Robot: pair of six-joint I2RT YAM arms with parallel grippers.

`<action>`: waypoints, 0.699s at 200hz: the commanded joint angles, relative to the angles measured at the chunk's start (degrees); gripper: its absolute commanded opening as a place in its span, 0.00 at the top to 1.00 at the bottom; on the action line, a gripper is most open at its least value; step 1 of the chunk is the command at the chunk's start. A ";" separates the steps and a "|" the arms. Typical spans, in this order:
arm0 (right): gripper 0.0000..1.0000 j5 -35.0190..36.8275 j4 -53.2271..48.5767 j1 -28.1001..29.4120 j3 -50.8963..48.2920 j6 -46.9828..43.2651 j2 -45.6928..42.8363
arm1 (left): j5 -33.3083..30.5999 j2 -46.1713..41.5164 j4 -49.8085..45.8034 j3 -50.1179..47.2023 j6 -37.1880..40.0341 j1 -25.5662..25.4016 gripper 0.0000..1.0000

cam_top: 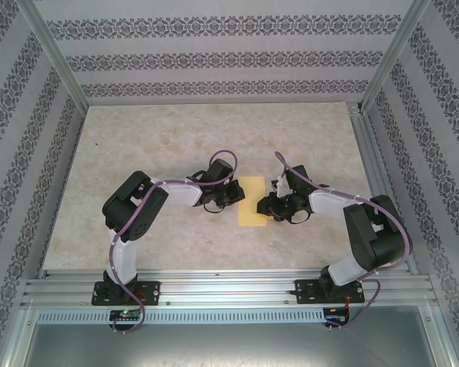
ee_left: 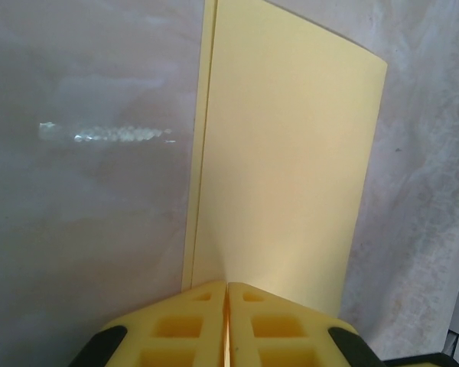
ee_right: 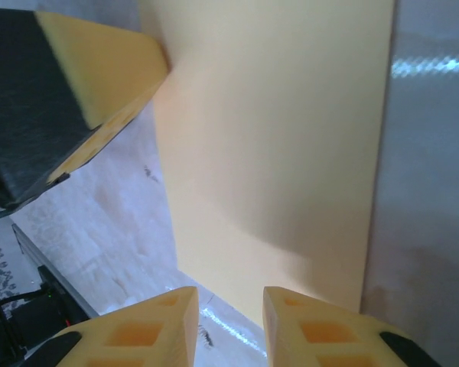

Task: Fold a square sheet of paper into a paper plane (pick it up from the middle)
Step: Fold the square sheet of paper in half at the center of the table.

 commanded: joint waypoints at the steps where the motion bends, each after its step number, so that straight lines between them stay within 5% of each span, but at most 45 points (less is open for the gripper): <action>1: 0.71 -0.76 2.66 1.01 -2.79 1.87 -0.03 | 0.20 1.32 -5.00 0.06 1.68 -1.01 0.88; 140: 0.70 5.79 -5.47 2.35 -0.96 -1.04 0.53 | 0.27 1.49 -4.68 0.00 1.59 -1.19 0.88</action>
